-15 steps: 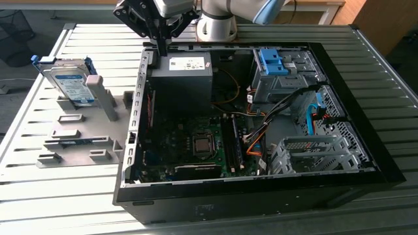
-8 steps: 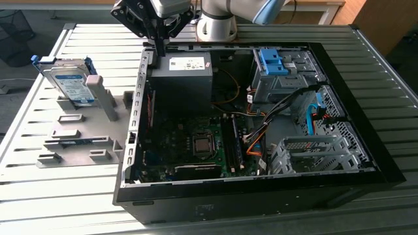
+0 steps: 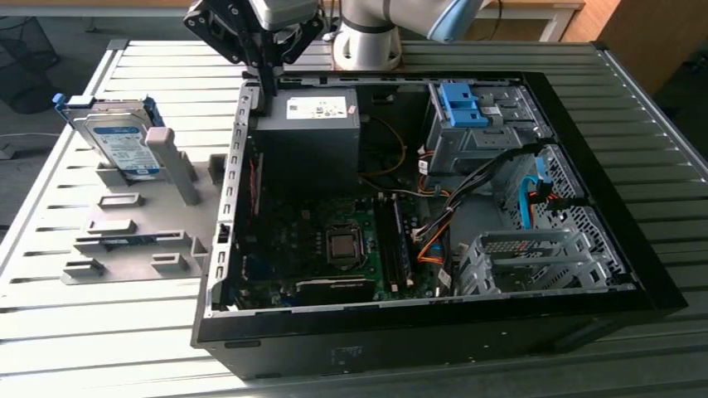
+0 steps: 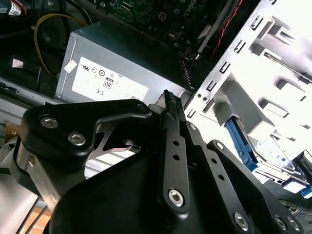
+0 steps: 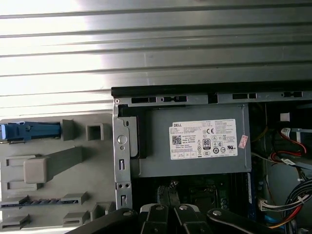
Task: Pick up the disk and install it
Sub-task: 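Reach for the disk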
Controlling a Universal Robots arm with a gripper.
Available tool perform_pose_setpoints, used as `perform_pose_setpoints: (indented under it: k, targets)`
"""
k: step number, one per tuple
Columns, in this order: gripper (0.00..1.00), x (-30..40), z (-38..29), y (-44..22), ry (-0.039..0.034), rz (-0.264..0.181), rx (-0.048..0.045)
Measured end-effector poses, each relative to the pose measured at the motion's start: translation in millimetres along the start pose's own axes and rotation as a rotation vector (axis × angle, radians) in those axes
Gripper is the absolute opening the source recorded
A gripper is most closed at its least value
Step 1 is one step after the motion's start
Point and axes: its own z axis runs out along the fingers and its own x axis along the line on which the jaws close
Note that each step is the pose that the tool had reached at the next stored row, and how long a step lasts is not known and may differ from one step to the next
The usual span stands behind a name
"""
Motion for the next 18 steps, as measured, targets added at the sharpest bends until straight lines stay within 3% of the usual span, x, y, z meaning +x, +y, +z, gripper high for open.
perform_pose_setpoints:
  k: [18]
  targets:
    - [0.11, 8.6, 0.2, -0.7, 0.0001, 0.0, 0.0]
